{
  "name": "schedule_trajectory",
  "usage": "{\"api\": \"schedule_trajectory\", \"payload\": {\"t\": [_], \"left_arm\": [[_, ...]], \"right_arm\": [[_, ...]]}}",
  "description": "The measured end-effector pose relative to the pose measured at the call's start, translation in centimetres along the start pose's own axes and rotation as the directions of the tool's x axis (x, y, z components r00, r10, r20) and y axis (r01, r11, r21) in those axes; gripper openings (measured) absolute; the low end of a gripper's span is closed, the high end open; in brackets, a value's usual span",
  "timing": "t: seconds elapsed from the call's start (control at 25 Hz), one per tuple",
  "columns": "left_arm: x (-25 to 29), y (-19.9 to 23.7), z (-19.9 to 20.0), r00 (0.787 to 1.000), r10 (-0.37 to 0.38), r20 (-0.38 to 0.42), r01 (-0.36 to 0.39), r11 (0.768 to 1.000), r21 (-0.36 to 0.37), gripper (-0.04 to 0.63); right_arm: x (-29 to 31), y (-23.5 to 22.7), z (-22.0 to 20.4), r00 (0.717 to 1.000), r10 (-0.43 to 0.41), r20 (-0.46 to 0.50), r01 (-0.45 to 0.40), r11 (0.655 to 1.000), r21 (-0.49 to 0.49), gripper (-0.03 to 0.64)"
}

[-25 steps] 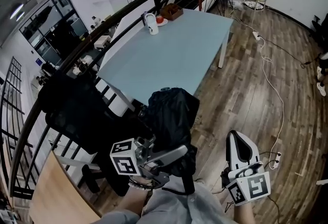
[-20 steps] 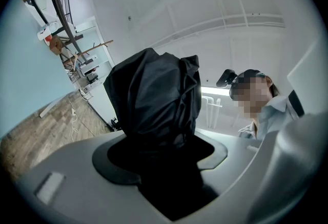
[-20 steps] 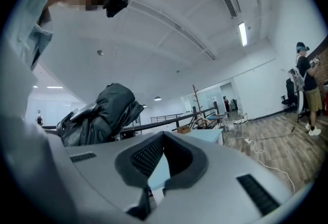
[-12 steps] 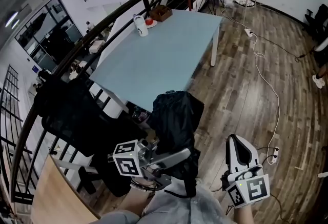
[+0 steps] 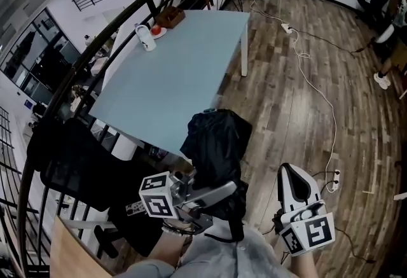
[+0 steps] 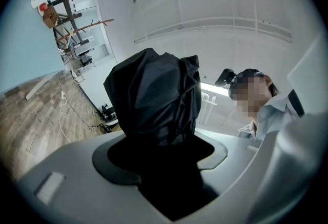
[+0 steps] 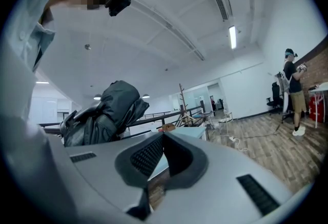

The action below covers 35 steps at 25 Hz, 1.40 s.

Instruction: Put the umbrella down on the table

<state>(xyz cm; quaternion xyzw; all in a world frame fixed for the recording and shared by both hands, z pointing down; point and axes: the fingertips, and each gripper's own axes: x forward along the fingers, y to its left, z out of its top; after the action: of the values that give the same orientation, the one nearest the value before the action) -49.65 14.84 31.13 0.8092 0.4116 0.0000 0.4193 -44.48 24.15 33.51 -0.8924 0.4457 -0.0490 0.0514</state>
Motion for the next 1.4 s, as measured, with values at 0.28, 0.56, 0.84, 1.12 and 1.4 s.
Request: {"api": "schedule_trajectory", "payload": {"t": [0.28, 0.56, 0.84, 1.12, 1.4], "left_arm": [[2.6, 5.1, 3.7, 1.000, -0.013, -0.024, 0.013, 1.000, -0.001, 0.279], [4.4, 9.4, 8.6, 0.999, -0.029, -0.023, 0.029, 0.999, 0.021, 0.279], [5.5, 12.9, 12.5, 0.998, -0.051, -0.032, 0.052, 0.998, 0.037, 0.279], [6.8, 16.1, 13.7, 0.998, -0.050, -0.040, 0.051, 0.999, 0.013, 0.279], [10.5, 18.6, 13.6, 0.998, -0.023, -0.062, 0.025, 0.999, 0.022, 0.279]], "right_arm": [[5.8, -3.3, 1.0, 1.000, -0.021, -0.005, 0.020, 0.999, -0.027, -0.005], [12.1, -5.4, 2.8, 1.000, -0.020, 0.004, 0.020, 0.998, -0.052, -0.005], [17.0, -6.8, 3.8, 0.999, -0.029, 0.021, 0.031, 0.997, -0.068, -0.005], [19.2, -9.0, 3.5, 0.998, -0.057, 0.014, 0.058, 0.996, -0.060, -0.005], [20.7, -13.5, 3.3, 0.999, -0.050, 0.010, 0.051, 0.998, -0.034, -0.005]]}}
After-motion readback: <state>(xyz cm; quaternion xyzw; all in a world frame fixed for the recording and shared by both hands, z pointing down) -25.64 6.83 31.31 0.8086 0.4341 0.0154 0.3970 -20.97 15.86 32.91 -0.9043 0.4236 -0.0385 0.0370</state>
